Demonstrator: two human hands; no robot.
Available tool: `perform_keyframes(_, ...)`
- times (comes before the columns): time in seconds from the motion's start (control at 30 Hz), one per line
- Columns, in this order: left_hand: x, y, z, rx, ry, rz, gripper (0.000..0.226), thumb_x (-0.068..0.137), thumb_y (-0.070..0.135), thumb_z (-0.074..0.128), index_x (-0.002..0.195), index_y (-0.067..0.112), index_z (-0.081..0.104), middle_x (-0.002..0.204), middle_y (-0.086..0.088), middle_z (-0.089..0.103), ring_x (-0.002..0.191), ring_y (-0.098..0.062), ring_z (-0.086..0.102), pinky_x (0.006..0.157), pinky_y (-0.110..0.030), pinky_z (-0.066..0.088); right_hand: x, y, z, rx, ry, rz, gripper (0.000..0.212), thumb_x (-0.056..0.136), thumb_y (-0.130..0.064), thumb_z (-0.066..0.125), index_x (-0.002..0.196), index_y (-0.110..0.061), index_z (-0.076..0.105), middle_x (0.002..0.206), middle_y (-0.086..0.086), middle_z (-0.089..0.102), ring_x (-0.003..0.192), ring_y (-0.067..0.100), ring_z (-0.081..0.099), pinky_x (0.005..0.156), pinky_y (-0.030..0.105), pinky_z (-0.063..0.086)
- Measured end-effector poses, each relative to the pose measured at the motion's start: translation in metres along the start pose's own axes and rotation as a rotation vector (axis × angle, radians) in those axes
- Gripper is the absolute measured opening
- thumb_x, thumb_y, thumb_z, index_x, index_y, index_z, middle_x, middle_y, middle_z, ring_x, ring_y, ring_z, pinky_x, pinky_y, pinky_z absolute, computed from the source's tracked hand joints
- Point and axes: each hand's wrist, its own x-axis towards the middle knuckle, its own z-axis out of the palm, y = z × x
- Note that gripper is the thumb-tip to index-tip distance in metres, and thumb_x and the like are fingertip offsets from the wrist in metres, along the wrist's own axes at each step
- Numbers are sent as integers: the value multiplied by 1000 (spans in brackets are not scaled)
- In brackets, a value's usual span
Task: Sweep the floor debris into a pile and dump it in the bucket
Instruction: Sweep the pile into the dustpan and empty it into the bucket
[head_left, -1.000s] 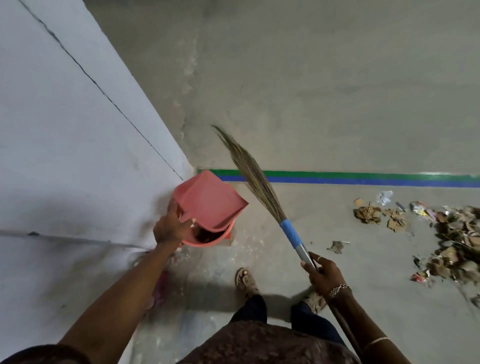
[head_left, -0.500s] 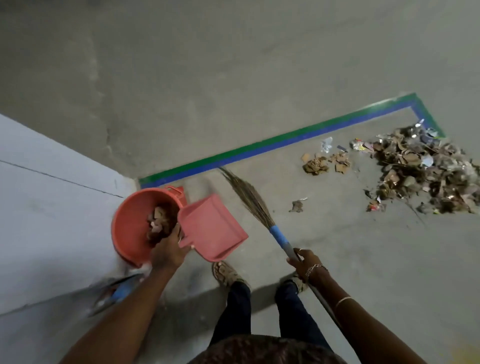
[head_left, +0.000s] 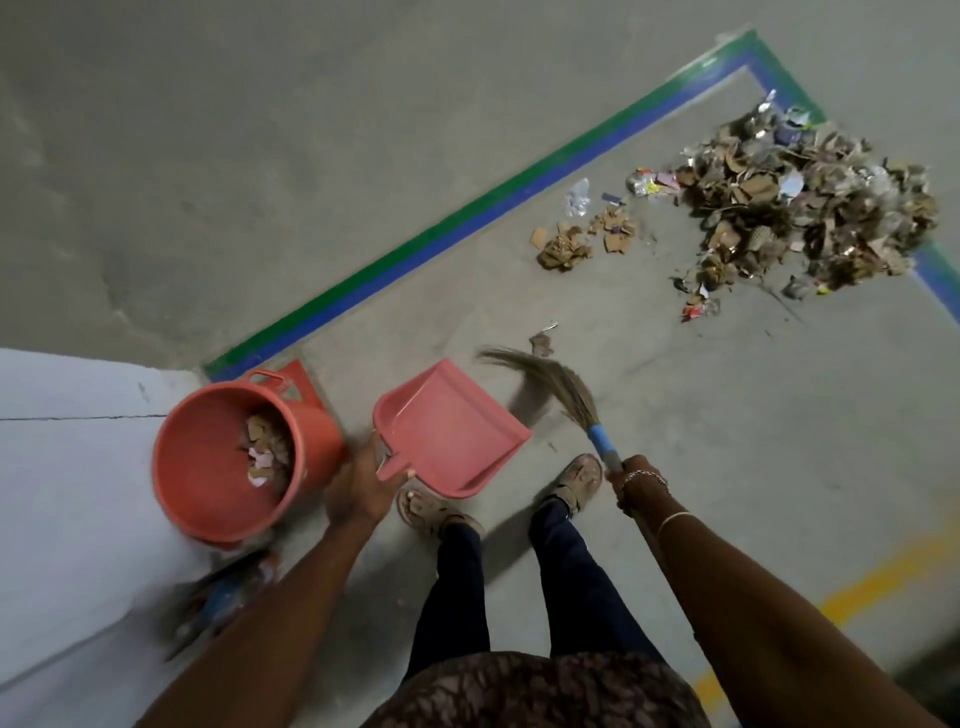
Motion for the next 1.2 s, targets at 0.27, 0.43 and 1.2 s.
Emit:
perform_keyframes(0.27,38,18,41,-131,-77,55,76,74,65,76,140,44,45,122,7,66,111,-26,66,93,-37,54,5,31,-51,390,178,-16,25,91,-34,65,97,-10,64,71,15,67,61,36,68,59,48,61)
perform_keyframes(0.43,10,82,15,28,-27,69,78,73,62,79,140,36,48,120,-10,69,107,-36,66,83,-38,54,-16,36,-71,615,84,-91,47,86,-11,72,129,-6,53,74,16,62,52,24,56,47,31,49)
perform_keyframes(1.2,11,140,-4,22,61,50,80,81,63,70,148,33,38,108,-10,72,82,-34,72,72,-39,58,46,-70,-80,256,-136,-311,25,89,-21,68,103,-7,53,87,13,62,57,24,59,50,31,49)
